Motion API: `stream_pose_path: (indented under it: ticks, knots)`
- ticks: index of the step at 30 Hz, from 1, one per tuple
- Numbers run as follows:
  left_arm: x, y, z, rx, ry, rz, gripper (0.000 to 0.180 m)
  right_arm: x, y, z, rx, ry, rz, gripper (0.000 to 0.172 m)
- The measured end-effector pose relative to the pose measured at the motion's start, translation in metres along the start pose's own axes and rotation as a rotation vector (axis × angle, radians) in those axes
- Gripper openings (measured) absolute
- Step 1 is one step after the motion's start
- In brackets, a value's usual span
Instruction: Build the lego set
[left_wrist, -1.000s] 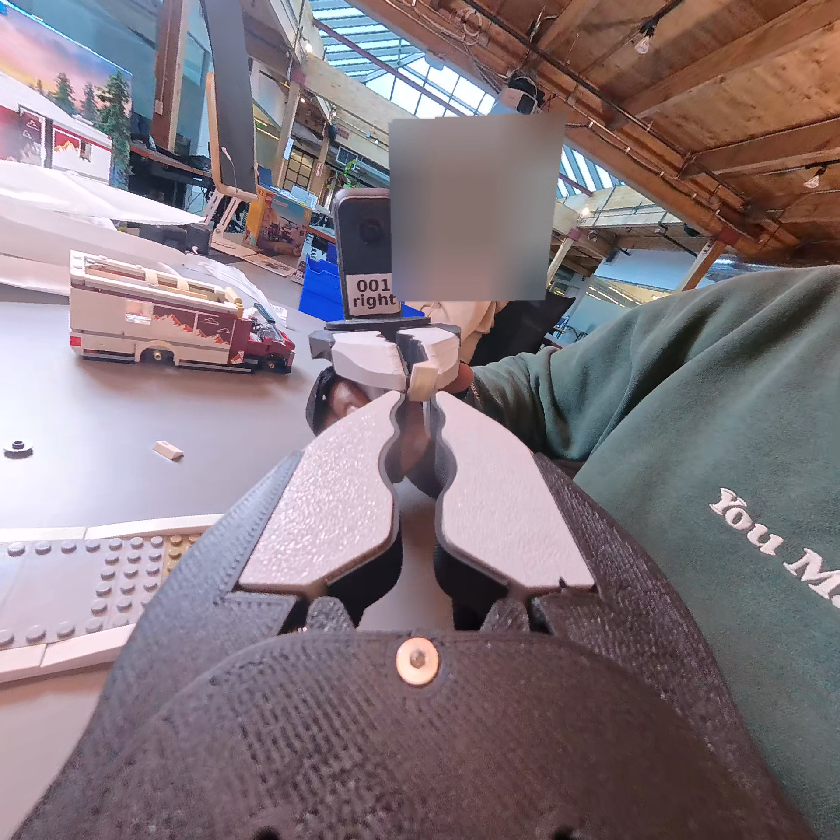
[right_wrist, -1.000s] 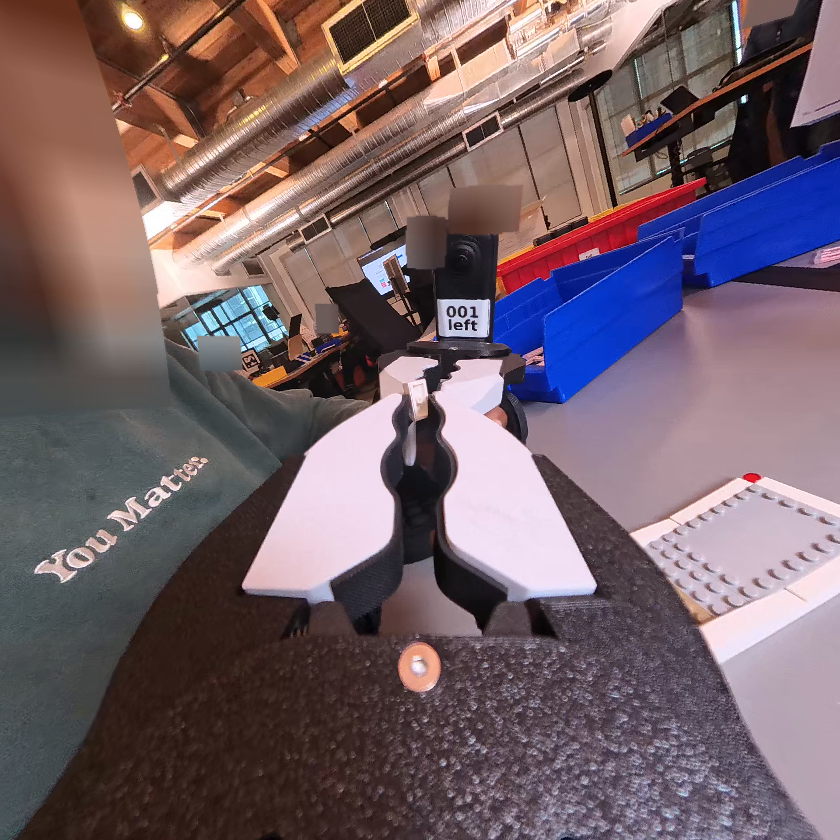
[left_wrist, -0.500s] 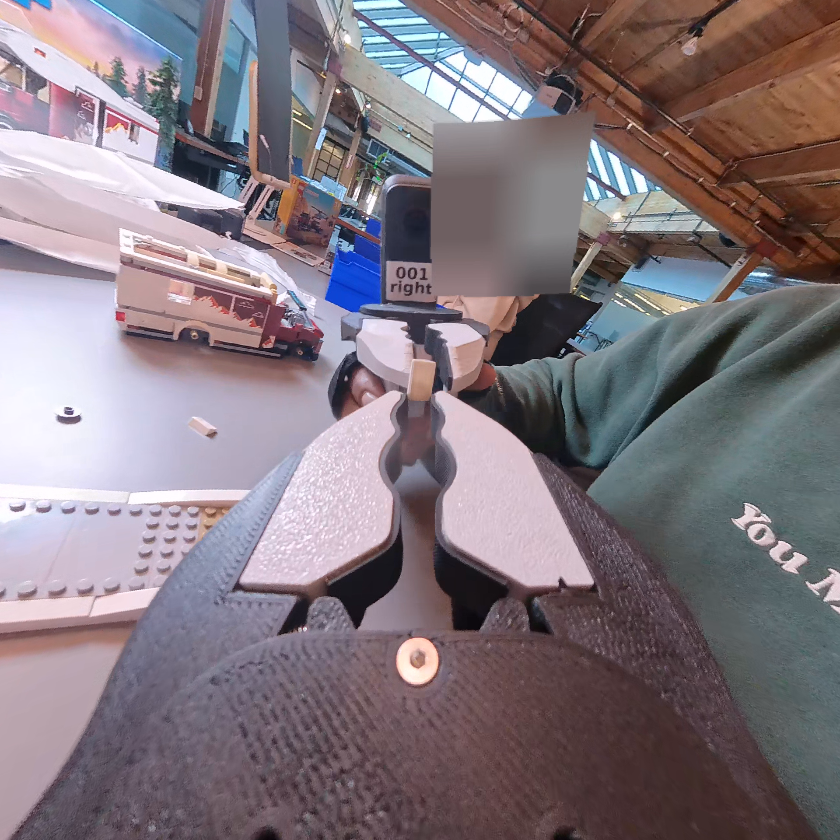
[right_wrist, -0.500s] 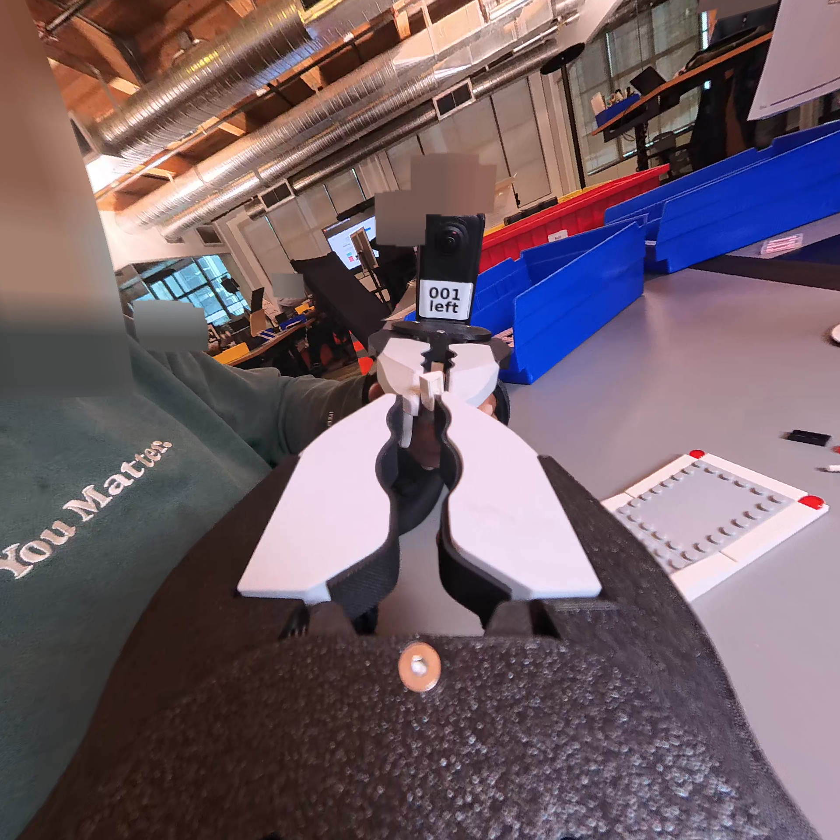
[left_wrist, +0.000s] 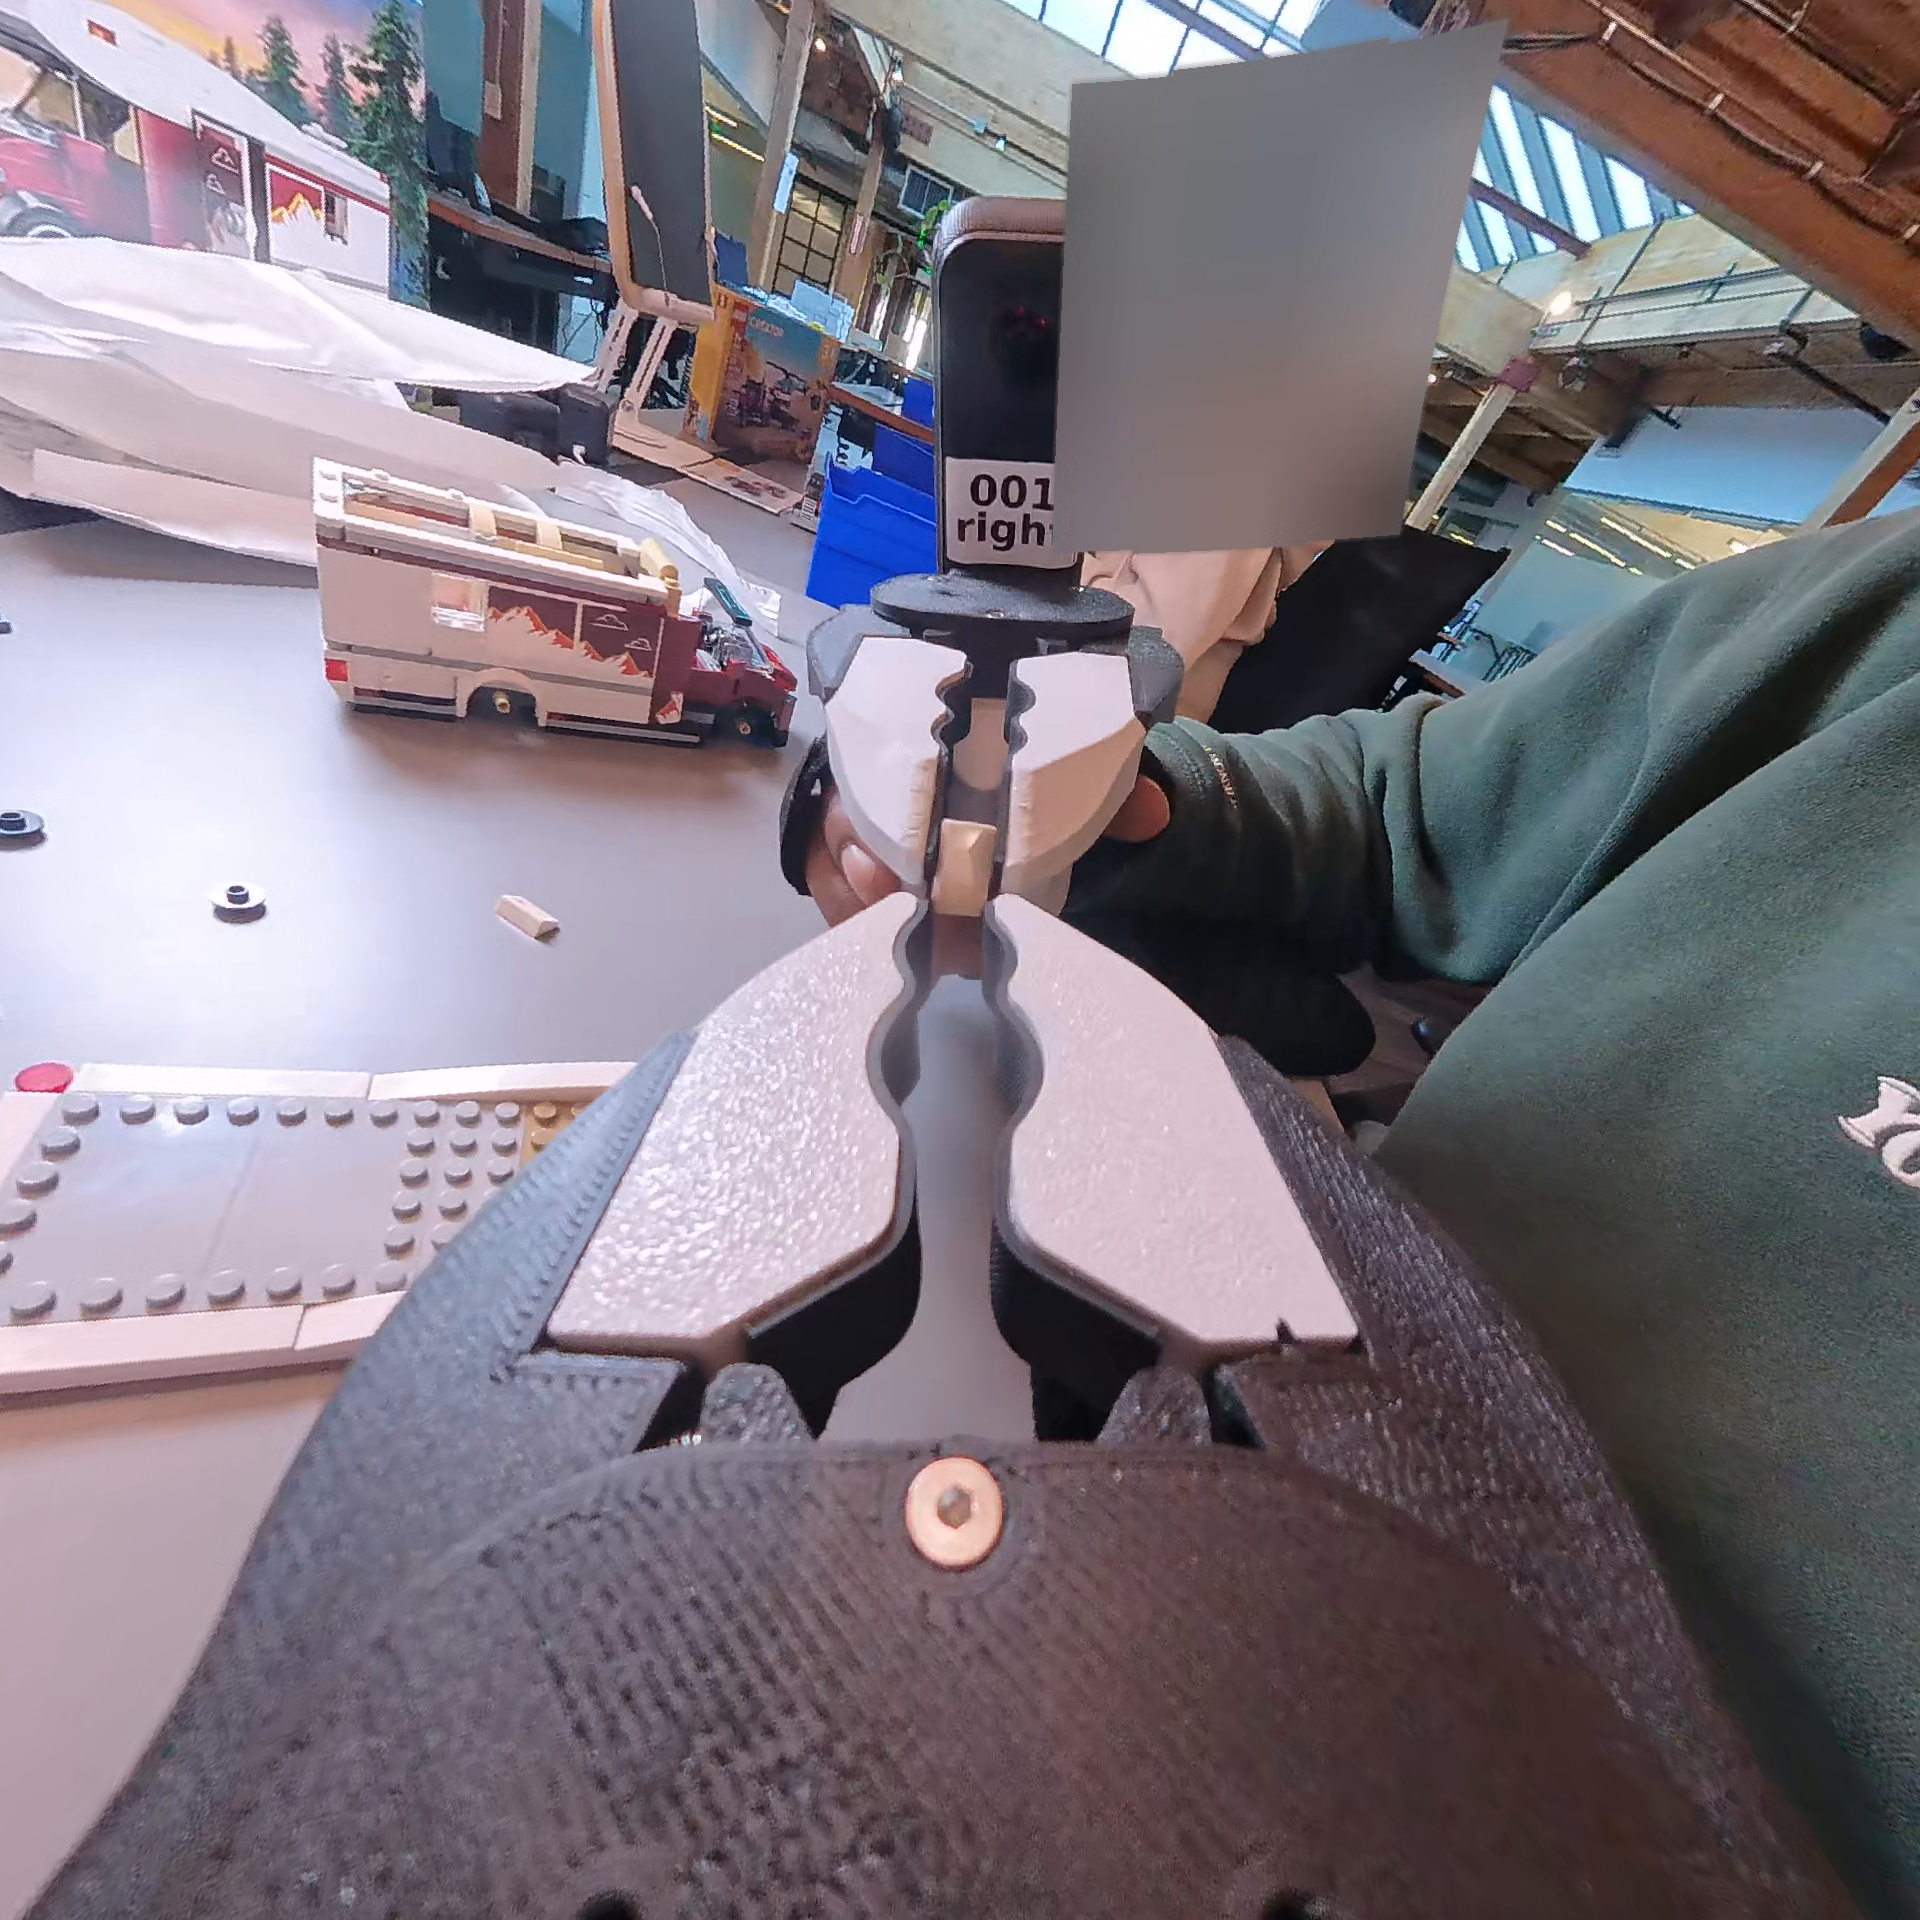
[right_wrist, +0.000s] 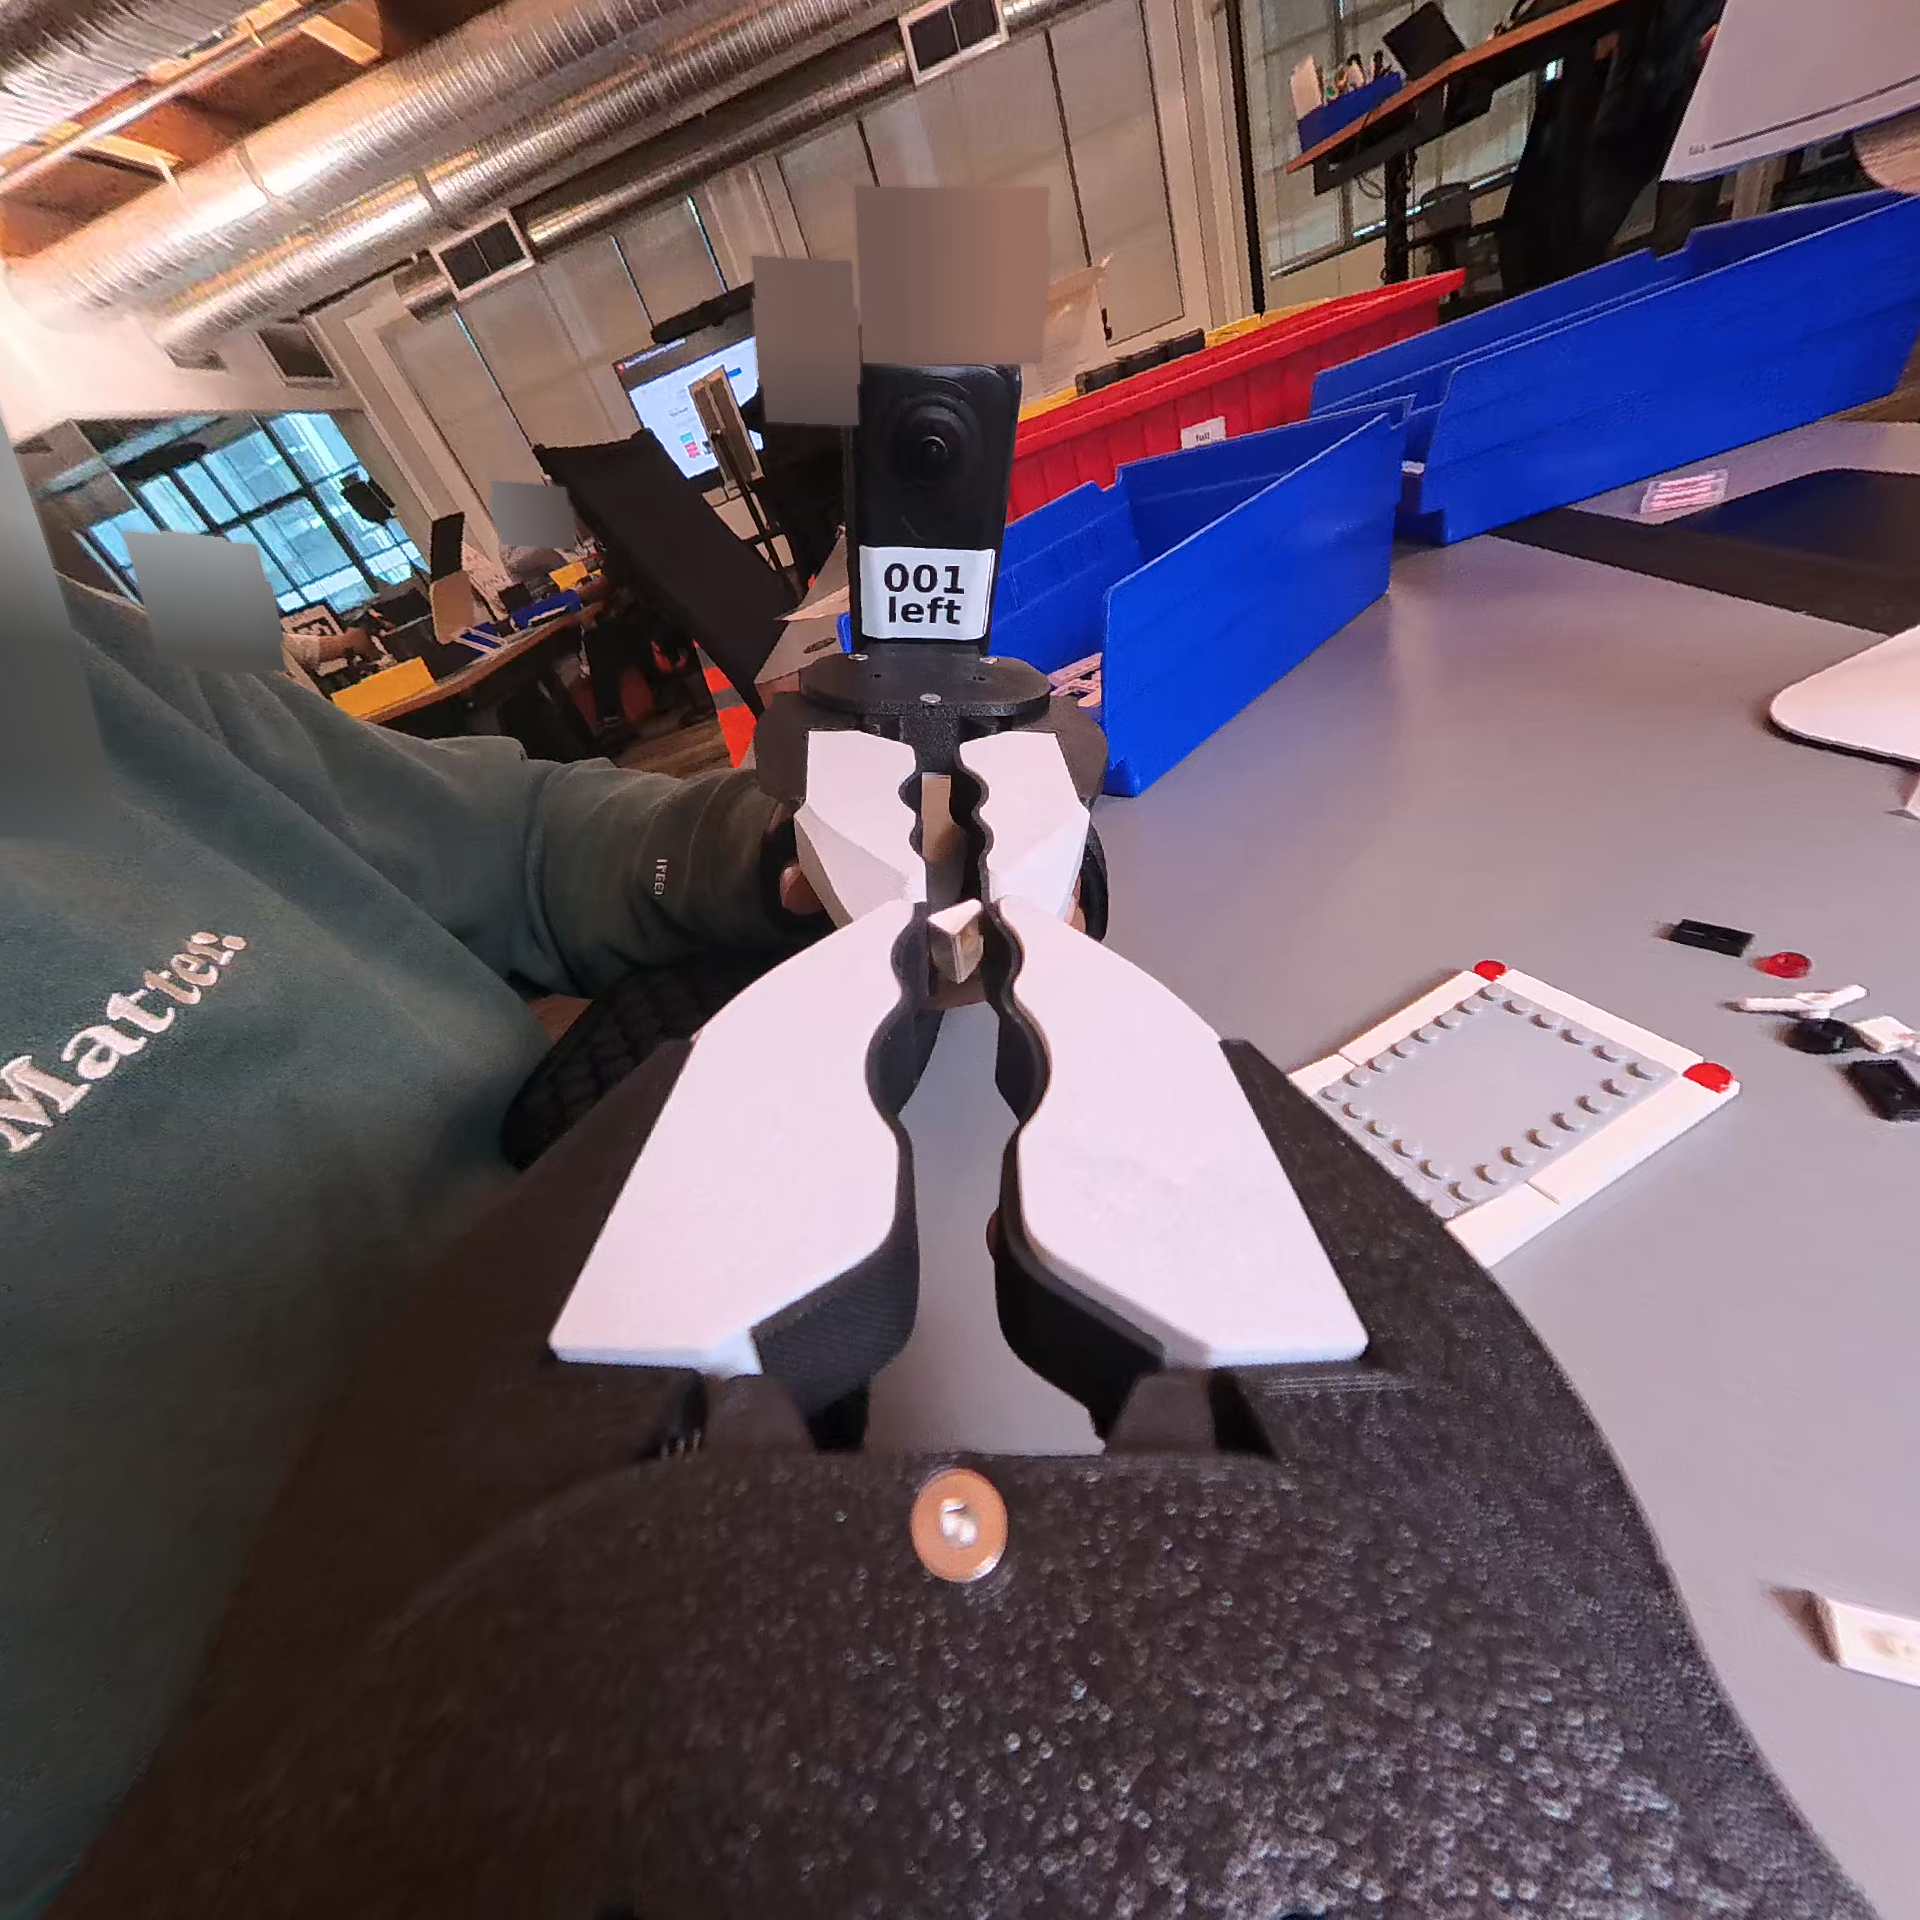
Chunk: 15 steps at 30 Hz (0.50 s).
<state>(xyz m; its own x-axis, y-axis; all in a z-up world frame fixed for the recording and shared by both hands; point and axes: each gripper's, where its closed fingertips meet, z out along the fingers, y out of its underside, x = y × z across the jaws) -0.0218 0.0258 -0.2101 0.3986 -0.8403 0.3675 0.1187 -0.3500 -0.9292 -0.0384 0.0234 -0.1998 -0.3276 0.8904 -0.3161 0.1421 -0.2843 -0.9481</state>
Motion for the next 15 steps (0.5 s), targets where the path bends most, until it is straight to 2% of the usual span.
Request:
stream_pose_path:
  ticks: [6, 11, 15]
  knots:
    - [0.002, -0.006, -0.002, 0.046, 0.032, -0.051, 0.009, -0.002, -0.008, -0.001, 0.058, 0.000, 0.000, 0.009]
    - [0.008, -0.016, -0.003, 0.111, 0.087, -0.103, 0.017, -0.007, -0.021, -0.003, 0.155, -0.023, 0.003, 0.009]
    - [0.015, -0.020, -0.004, 0.133, 0.118, -0.097, 0.014, -0.012, -0.020, 0.001, 0.165, -0.047, 0.000, 0.009]
